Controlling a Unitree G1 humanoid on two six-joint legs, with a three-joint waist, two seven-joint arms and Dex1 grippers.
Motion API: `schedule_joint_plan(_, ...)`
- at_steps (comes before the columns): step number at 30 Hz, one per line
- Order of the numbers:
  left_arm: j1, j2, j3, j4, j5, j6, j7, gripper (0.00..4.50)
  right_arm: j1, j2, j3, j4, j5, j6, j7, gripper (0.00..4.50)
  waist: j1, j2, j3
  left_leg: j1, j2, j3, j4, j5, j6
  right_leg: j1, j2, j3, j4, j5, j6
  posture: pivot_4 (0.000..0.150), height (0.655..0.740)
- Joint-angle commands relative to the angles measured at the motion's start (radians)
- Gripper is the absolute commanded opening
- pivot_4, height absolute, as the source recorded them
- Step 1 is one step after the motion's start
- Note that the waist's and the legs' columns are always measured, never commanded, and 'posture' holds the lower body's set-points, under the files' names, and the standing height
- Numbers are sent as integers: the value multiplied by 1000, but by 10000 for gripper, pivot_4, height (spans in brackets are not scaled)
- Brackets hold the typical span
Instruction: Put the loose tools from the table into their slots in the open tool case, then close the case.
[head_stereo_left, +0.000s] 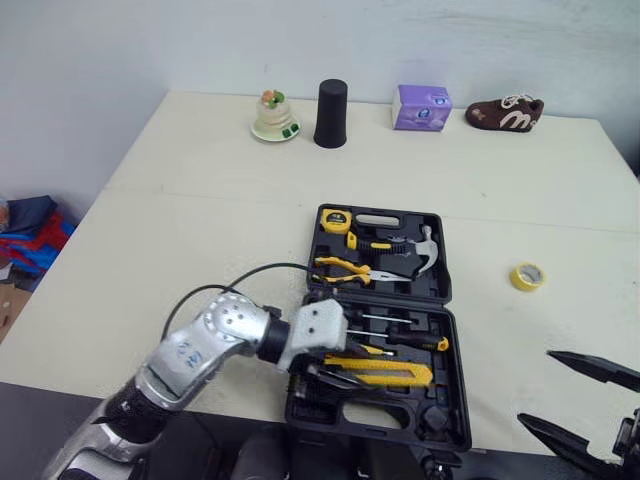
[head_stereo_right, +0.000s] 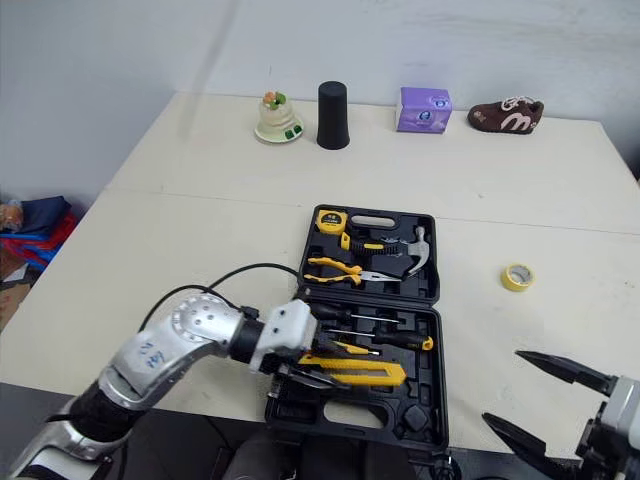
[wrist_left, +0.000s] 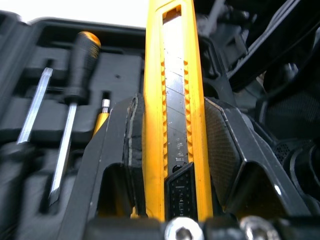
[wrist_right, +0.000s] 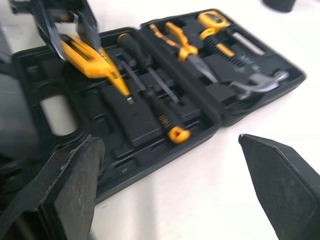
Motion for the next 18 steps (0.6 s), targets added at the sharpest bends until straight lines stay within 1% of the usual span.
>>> schedule_joint_plan(1,-8,-45,-44,5,44,2,42,12289,29,19,-30,4,-9,-38,35,45000,1,0,0,0,0,0,0,0,0,0,0,0,0,0,0,1500,7400)
schedule_joint_plan(4,-10,-31,-74,23,87,-11,31,12289,53,22,-20,28,-50,-88,97,45000,0,0,0,0,0,0,0,0,0,0,-1,0,0,0,-1,1500,7400)
schedule_joint_plan(6,2,-35,-80,12,84,17,42,12289,66,27,-13,49,-69,-122,127,45000,0,0,0,0,0,0,0,0,0,0,-1,-1,0,-1,-2,1500,7400)
schedule_joint_plan(9,11,-36,-84,-3,92,56,63,12289,66,35,-9,62,-69,-135,129,45000,2,0,0,0,0,-1,0,0,0,0,-2,-1,0,-2,-3,1500,7400)
schedule_joint_plan(11,8,-28,-84,6,114,43,67,12289,67,35,-8,61,-69,-138,130,45000,1,0,0,0,0,-1,0,-1,0,0,-3,-2,0,-2,-3,1500,7400)
schedule_joint_plan(14,-5,-4,-102,30,155,2,44,12289,60,32,-6,59,-64,-127,117,45000,1,0,0,0,0,-2,-1,-1,0,0,-3,-2,0,-2,-4,1500,7400)
schedule_joint_plan(18,-6,13,-108,28,157,6,16,12289,46,20,-3,56,-61,-114,99,45000,1,1,0,0,1,-2,0,-1,0,0,-3,-3,0,-3,-5,1500,7400)
